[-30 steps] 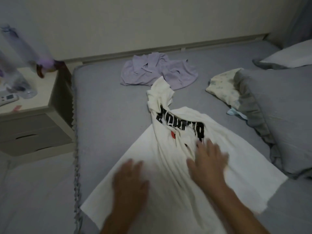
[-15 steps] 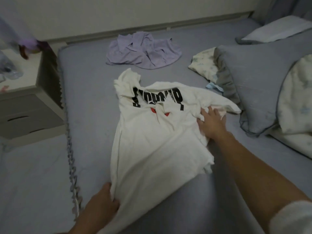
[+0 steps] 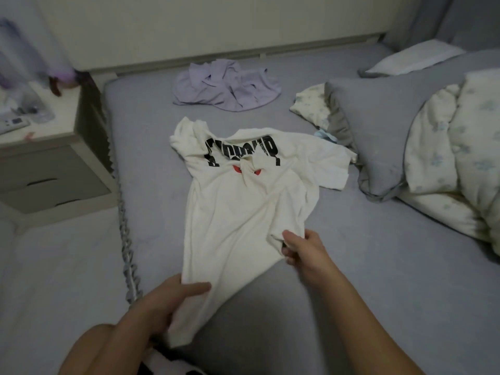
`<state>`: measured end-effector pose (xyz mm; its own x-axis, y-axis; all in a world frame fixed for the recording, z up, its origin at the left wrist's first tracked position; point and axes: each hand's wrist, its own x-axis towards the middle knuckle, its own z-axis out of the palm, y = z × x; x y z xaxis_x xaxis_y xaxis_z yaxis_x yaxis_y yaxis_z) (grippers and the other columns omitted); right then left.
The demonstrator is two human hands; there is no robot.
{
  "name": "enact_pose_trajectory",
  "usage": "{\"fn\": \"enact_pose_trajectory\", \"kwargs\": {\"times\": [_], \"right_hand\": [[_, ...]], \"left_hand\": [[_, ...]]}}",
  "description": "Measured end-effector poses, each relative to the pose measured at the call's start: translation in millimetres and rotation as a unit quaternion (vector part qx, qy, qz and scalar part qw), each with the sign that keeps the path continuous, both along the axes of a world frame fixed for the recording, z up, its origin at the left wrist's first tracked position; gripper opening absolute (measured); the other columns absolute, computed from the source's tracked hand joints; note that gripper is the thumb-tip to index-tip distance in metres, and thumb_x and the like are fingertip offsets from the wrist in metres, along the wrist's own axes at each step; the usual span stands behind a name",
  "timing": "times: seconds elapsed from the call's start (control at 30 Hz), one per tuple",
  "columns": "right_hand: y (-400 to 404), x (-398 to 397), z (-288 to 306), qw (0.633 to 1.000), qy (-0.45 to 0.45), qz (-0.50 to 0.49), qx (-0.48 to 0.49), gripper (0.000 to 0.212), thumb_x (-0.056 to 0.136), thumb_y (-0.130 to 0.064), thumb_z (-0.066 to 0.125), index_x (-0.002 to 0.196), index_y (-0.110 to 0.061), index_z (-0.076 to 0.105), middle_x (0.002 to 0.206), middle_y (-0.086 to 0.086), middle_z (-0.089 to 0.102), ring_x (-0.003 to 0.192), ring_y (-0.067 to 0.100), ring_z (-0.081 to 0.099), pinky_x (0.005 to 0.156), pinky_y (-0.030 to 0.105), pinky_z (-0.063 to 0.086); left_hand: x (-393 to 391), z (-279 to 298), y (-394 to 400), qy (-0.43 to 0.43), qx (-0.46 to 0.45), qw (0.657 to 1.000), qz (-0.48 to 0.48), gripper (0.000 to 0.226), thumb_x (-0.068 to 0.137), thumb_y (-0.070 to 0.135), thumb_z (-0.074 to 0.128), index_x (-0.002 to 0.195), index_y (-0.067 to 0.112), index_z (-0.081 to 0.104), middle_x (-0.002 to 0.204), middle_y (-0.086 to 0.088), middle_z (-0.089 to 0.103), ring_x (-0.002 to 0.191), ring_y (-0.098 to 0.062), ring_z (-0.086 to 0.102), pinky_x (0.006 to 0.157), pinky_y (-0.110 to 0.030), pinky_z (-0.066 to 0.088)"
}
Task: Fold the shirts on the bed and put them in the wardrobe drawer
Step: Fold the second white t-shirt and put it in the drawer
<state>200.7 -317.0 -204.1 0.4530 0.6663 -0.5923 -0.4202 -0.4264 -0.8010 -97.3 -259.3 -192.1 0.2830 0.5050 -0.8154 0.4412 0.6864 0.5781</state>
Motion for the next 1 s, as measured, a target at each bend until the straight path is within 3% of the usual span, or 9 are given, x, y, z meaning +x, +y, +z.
{"fn": "enact_pose_trajectory", "kwargs": {"times": [0.13, 0.27, 0.33, 0.43, 0.57, 0.67, 0.8, 0.9, 1.0], "right_hand": [[-27.9, 3.0, 25.3, 0.988, 0.12, -0.069, 0.062, 0.015, 0.094, -0.006, 0.054, 0.082, -0.014, 0.052, 0.065, 0.002, 0.044, 0.05, 0.011, 0.032, 0.05, 0.026, 0.026], [-71.5, 40.2, 57.1, 0.946, 0.113, -0.23, 0.201, 0.024, 0.095, -0.006, 0.041, 0.1, -0.013, 0.063, 0.08, 0.0, 0.07, 0.067, 0.013, 0.064, 0.064, 0.024, 0.053], [-93.1, 55.2, 58.2, 0.925, 0.157, -0.269, 0.217, 0.039, 0.097, -0.016, 0.038, 0.129, -0.008, 0.06, 0.122, 0.01, 0.069, 0.113, 0.024, 0.064, 0.102, 0.036, 0.048], [-113.9, 49.8, 42.7, 0.935, 0.242, -0.214, 0.144, 0.05, 0.099, -0.039, 0.042, 0.138, -0.011, 0.055, 0.135, 0.015, 0.061, 0.128, 0.035, 0.052, 0.115, 0.051, 0.031], [-126.6, 30.7, 26.9, 0.987, 0.132, -0.087, 0.008, 0.038, 0.096, -0.025, 0.059, 0.131, -0.011, 0.057, 0.126, 0.017, 0.066, 0.117, 0.035, 0.061, 0.106, 0.053, 0.043], [-123.3, 38.7, 39.2, 0.997, -0.039, -0.007, -0.065, 0.038, 0.091, -0.001, 0.062, 0.129, -0.004, 0.057, 0.123, 0.021, 0.066, 0.105, 0.036, 0.065, 0.097, 0.053, 0.049], [-127.7, 80.5, 65.0, 0.974, -0.183, 0.01, -0.135, 0.036, 0.086, -0.003, 0.068, 0.121, -0.001, 0.063, 0.103, 0.015, 0.071, 0.086, 0.027, 0.069, 0.073, 0.035, 0.054], [-138.6, 98.9, 67.4, 0.873, -0.307, 0.203, -0.321, 0.043, 0.084, -0.021, 0.073, 0.123, -0.005, 0.062, 0.117, 0.013, 0.066, 0.095, 0.027, 0.062, 0.079, 0.03, 0.044], [-132.0, 95.2, 61.9, 0.776, -0.397, 0.279, -0.403, 0.058, 0.08, -0.03, 0.07, 0.129, -0.011, 0.047, 0.131, 0.017, 0.053, 0.11, 0.033, 0.055, 0.083, 0.033, 0.042]], "left_hand": [[-6.2, 21.0, -23.3, -0.118, 0.039, 0.985, 0.123, 0.029, 0.086, 0.001, 0.064, 0.115, -0.001, 0.065, 0.094, -0.007, 0.077, 0.082, -0.02, 0.075, 0.069, -0.031, 0.056], [-23.8, 50.2, -34.9, -0.194, 0.202, 0.912, 0.3, 0.027, 0.093, -0.011, 0.052, 0.112, 0.008, 0.055, 0.072, 0.027, 0.071, 0.069, 0.01, 0.067, 0.063, -0.009, 0.053], [-24.1, 49.6, -38.8, -0.233, 0.165, 0.889, 0.358, 0.022, 0.097, -0.006, 0.049, 0.113, 0.006, 0.055, 0.067, 0.019, 0.072, 0.068, 0.002, 0.069, 0.065, -0.017, 0.056], [-11.1, 36.8, -41.0, -0.223, -0.019, 0.895, 0.387, 0.015, 0.096, 0.018, 0.056, 0.108, 0.015, 0.065, 0.083, 0.001, 0.076, 0.089, -0.02, 0.067, 0.082, -0.037, 0.054], [-2.6, 19.4, -53.1, -0.11, 0.032, 0.957, 0.266, 0.035, 0.084, 0.0, 0.069, 0.118, 0.005, 0.061, 0.108, -0.018, 0.07, 0.092, -0.036, 0.068, 0.074, -0.046, 0.058], [-10.3, 22.2, -52.8, -0.085, -0.002, 0.977, 0.194, 0.03, 0.079, -0.004, 0.062, 0.107, 0.006, 0.065, 0.083, -0.013, 0.072, 0.064, -0.027, 0.066, 0.042, -0.029, 0.049], [-25.2, 21.9, -37.5, 0.065, 0.013, 0.997, 0.035, 0.034, 0.065, 0.009, 0.061, 0.099, 0.004, 0.061, 0.076, -0.01, 0.063, 0.057, -0.023, 0.057, 0.044, -0.022, 0.041], [-27.9, 18.2, -33.1, 0.357, 0.153, 0.857, -0.338, 0.04, 0.085, 0.021, 0.054, 0.123, 0.007, 0.055, 0.118, -0.01, 0.061, 0.103, -0.025, 0.061, 0.08, -0.029, 0.051], [-19.0, 15.0, -28.1, 0.413, 0.236, 0.813, -0.337, 0.042, 0.082, 0.028, 0.05, 0.121, 0.018, 0.038, 0.13, -0.01, 0.048, 0.121, -0.03, 0.05, 0.1, -0.043, 0.043]]}}
